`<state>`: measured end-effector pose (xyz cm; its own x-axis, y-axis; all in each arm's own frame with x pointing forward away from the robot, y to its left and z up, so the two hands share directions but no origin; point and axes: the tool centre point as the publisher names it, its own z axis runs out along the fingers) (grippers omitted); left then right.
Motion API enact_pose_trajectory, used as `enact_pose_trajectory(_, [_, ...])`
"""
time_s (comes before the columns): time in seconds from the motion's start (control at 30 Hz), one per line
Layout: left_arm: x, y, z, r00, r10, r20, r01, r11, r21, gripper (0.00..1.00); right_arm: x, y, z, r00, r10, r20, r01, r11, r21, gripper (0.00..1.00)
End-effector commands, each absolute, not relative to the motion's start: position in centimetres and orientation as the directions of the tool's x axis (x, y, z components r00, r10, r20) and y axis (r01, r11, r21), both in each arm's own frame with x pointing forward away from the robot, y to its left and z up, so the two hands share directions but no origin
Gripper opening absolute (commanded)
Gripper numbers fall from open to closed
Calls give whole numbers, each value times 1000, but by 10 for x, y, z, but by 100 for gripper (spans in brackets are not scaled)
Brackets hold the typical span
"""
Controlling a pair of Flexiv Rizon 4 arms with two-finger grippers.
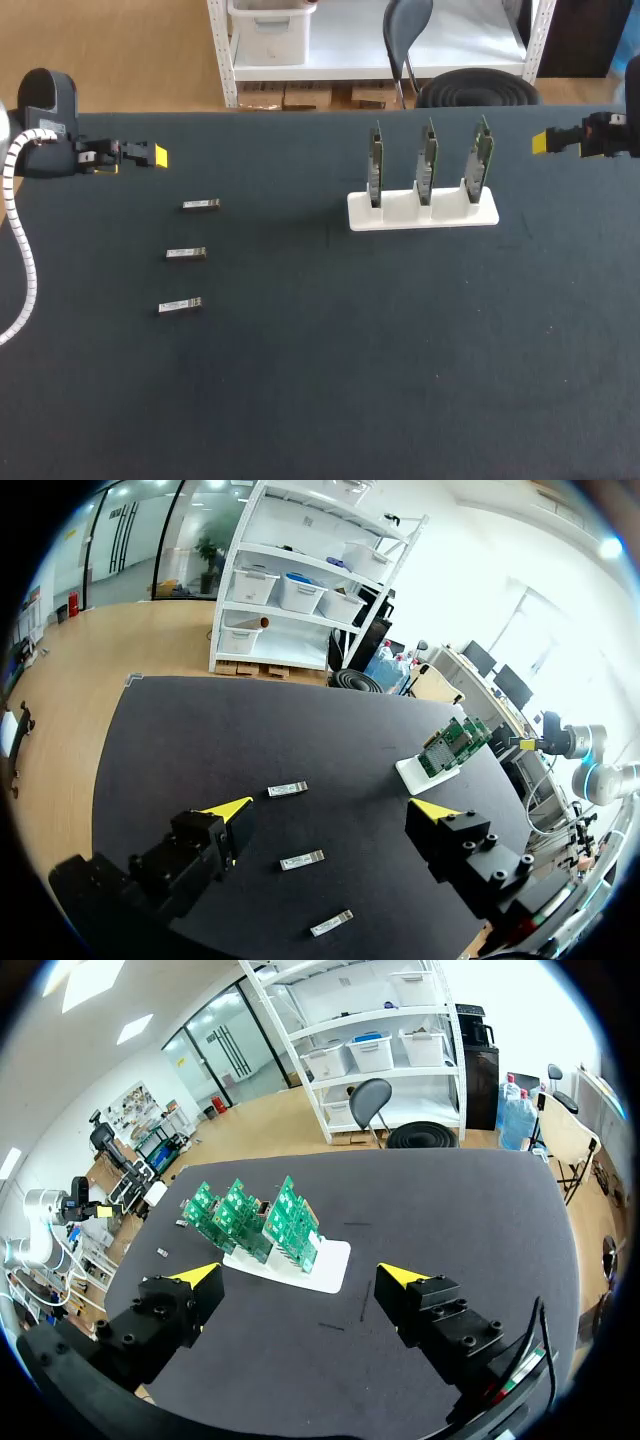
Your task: Pick up the optical module with the left hand, and insert it into the network port with the right hand.
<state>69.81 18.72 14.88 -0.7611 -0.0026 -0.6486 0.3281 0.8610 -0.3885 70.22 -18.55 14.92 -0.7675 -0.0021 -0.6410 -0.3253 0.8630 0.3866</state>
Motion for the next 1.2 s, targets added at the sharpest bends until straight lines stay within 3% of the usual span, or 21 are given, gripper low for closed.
enact_pose_trajectory(0.03, [699, 186, 150, -765, -1, -644, 323, 865, -385, 100, 700, -185, 151, -767, -1, -641, -320, 867, 382, 100])
enact_pose_trajectory(0.77, [700, 188, 149, -762, 2, -647, 344, 849, -402, 100, 700, -185, 151, -767, -1, -641, -320, 867, 382, 100])
enact_pose_trajectory(0.93, [722, 199, 147, -724, 129, -678, 394, 884, -252, 100, 700, -185, 151, -767, -1, -641, -320, 867, 382, 100])
enact_pose_trajectory(1.2, [775, 201, 141, -584, 469, -663, 645, 764, -28, 100, 700, -185, 151, -767, -1, -641, -320, 867, 382, 100])
